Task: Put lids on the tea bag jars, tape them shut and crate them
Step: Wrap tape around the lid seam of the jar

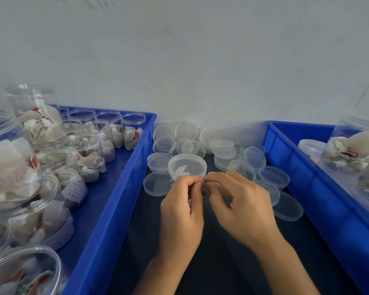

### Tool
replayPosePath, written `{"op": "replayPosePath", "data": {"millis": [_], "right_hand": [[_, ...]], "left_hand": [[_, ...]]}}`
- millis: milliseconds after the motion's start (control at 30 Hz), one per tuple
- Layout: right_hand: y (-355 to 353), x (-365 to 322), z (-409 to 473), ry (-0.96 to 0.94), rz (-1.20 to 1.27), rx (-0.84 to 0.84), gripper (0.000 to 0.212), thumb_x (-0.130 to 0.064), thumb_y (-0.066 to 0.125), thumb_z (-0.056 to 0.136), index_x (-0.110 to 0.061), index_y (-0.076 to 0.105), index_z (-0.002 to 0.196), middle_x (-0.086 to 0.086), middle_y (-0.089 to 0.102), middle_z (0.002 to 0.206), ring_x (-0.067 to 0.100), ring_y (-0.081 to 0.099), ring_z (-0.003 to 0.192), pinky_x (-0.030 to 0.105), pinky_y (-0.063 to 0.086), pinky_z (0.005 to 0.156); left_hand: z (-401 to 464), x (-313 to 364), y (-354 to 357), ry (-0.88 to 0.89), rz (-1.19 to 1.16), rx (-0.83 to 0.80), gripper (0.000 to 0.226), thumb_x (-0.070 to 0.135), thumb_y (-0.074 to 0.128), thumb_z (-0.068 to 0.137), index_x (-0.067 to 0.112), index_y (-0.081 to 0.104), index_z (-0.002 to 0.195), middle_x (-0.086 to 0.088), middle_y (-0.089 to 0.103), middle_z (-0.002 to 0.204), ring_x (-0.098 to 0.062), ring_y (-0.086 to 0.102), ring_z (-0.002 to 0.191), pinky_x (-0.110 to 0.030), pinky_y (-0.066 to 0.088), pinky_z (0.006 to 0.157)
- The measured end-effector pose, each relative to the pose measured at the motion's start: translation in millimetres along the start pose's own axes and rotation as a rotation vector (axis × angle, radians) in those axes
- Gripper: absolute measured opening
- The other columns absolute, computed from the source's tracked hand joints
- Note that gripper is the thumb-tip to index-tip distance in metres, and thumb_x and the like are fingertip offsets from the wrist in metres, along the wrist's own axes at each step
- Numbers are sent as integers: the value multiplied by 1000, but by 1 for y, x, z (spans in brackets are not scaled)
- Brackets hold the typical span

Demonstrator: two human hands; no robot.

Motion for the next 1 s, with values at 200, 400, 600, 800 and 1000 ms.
{"op": "replayPosePath", "data": {"millis": [200, 400, 600, 800, 1000], "right_hand": [[-2, 0, 0, -38, 29, 34, 19, -40, 59, 99, -40, 76, 105, -20, 63, 81, 7, 61, 69, 31, 53, 55], [-2, 6, -2, -20, -20, 98, 18, -41, 60, 98, -39, 77, 102, -18, 62, 80, 9, 61, 65, 34, 51, 50], [-3, 5, -2, -13, -33, 130, 15, -37, 65, 99, -35, 79, 102, -16, 63, 78, 11, 59, 60, 35, 51, 48], [-5, 5, -3, -16, -52, 128, 8, -31, 73, 97, -31, 79, 100, -15, 65, 79, 11, 60, 61, 34, 51, 49], [-16, 6, -3, 12, 9, 183, 7, -27, 78, 94, -29, 72, 95, -19, 62, 75, 7, 59, 59, 35, 51, 49]], "left_hand": [[-2, 1, 2, 10, 47, -30, 12, 18, 60, 104, 11, 68, 111, 10, 68, 97, -4, 69, 89, -14, 55, 74], [-1, -1, -14, 43, 104, 110, 25, 4, 69, 99, 12, 64, 122, 6, 64, 104, -10, 65, 92, -20, 54, 75], [1, -49, -6, -220, -33, -14, 79, 25, 83, 91, 34, 36, 154, 16, 46, 149, -1, 48, 138, -24, 51, 105], [4, -51, 1, -208, 51, -109, 68, 48, 73, 96, 65, 31, 147, 35, 46, 143, 16, 44, 133, -17, 49, 97], [7, -40, -1, -201, 72, -138, 80, 50, 57, 96, 60, 13, 162, 56, 34, 137, 17, 47, 130, -17, 51, 96]]}}
Point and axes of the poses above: each hand's wrist, its own z-axis towards the middle knuckle, its own y-axis out of the palm, x = y × z, the point moved 10 cm from there along z, towards the middle knuckle
